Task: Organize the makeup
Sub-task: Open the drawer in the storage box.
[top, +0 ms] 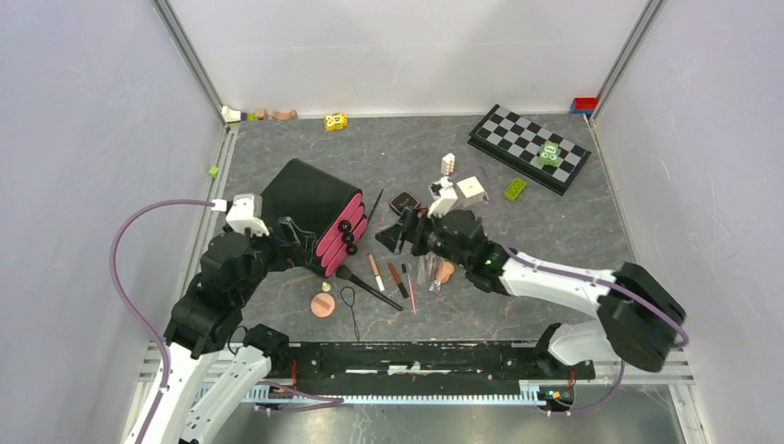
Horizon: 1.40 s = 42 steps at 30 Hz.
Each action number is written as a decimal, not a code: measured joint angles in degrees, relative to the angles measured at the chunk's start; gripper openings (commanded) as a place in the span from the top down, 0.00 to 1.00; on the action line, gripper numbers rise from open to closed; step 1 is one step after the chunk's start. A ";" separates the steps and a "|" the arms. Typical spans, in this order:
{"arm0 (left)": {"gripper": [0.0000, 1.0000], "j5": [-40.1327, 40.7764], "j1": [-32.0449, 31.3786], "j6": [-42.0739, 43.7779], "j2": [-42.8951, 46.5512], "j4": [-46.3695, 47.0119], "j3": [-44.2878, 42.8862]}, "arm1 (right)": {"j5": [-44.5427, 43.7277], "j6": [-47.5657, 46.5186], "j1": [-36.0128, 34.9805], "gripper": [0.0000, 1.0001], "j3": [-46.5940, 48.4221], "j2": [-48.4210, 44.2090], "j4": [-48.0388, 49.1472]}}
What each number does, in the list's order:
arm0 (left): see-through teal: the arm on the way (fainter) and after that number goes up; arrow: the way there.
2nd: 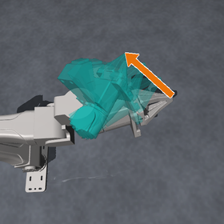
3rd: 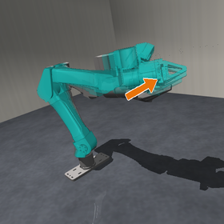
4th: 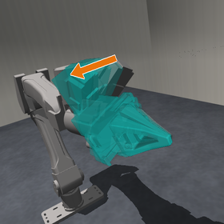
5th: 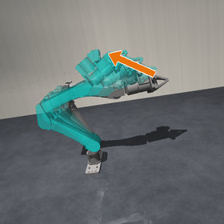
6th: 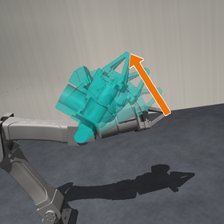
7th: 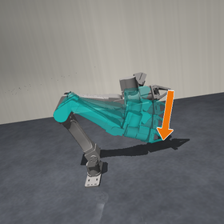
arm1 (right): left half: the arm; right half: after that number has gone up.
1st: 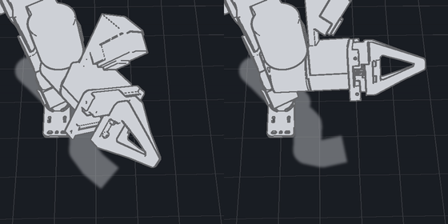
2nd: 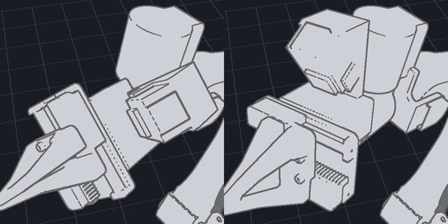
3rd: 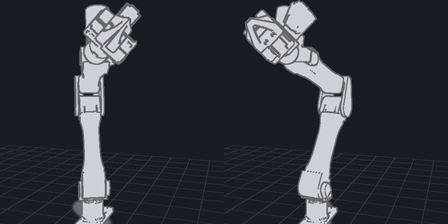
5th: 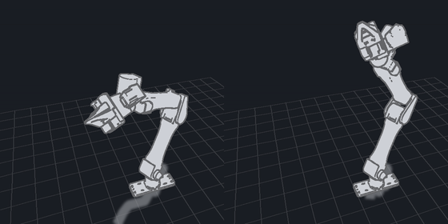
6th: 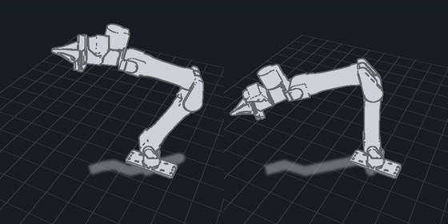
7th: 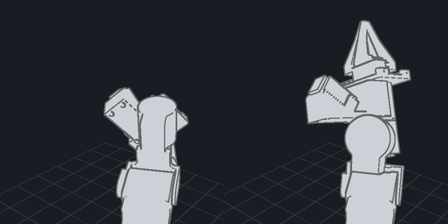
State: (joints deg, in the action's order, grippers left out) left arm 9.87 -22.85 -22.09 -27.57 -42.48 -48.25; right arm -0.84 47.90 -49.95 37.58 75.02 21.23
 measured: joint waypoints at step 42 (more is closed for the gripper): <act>0.00 -0.96 0.00 -0.02 0.74 1.05 0.35 | 3.45 9.51 -3.19 0.27 30.12 39.01 21.49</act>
State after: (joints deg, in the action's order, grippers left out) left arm 8.91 -22.85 -22.11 -26.83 -41.43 -47.90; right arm 2.61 57.41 -53.15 67.70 114.04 42.72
